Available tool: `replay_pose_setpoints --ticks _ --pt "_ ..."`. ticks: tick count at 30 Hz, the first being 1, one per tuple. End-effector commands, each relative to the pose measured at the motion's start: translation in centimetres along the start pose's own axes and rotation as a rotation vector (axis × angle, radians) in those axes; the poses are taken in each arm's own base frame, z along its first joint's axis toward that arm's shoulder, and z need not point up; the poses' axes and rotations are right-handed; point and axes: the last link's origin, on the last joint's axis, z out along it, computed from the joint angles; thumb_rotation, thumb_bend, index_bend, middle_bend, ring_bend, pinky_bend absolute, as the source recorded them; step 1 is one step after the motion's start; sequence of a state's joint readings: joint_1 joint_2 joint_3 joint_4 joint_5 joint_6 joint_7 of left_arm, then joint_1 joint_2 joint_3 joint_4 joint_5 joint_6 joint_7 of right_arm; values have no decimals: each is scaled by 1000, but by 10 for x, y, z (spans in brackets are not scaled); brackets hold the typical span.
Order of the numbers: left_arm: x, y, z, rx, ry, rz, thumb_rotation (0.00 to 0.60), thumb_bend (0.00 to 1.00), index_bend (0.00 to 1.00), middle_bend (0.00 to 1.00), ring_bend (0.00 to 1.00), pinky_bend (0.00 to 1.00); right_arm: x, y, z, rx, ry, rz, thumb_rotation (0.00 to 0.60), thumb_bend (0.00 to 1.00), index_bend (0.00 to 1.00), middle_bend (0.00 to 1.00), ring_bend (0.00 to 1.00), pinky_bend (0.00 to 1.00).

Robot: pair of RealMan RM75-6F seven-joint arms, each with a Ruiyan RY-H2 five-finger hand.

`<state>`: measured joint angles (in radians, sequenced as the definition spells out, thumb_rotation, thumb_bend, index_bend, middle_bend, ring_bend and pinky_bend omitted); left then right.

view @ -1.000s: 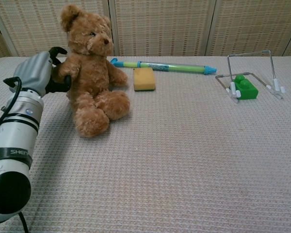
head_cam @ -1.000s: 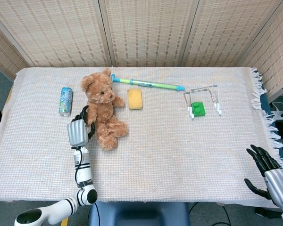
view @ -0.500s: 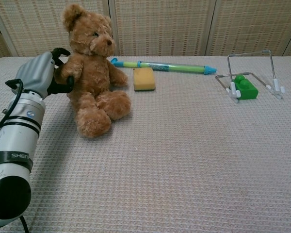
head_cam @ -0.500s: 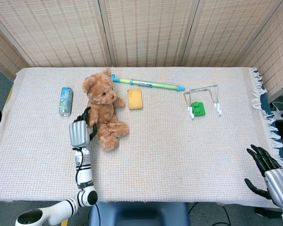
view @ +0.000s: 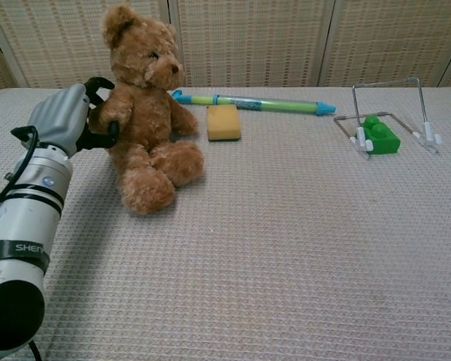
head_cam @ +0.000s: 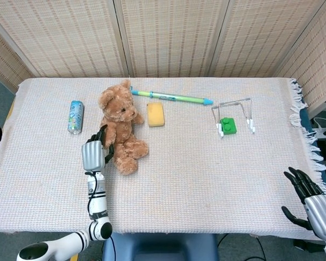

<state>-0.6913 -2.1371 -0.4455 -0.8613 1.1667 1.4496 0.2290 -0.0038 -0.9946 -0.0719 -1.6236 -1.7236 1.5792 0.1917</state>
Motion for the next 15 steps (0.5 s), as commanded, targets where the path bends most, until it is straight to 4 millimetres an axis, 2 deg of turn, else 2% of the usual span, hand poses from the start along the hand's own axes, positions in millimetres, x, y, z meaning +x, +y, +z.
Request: replay_pose_setpoints --ticks 1,8,15 --pt "4 4 3 -6 24 -4 600 527 180 382 373 532 -1 0 0 1 -4 -2 600 184 0 0 0 209" --pt "-8 -9 -4 20 -37 27 600 527 177 382 373 531 -1 0 1 -1 -4 -2 600 184 0 0 0 209" --pt "3 1 5 1 17 -2 600 526 177 381 373 531 -1 -1 1 -3 -7 -2 600 184 0 0 0 209"
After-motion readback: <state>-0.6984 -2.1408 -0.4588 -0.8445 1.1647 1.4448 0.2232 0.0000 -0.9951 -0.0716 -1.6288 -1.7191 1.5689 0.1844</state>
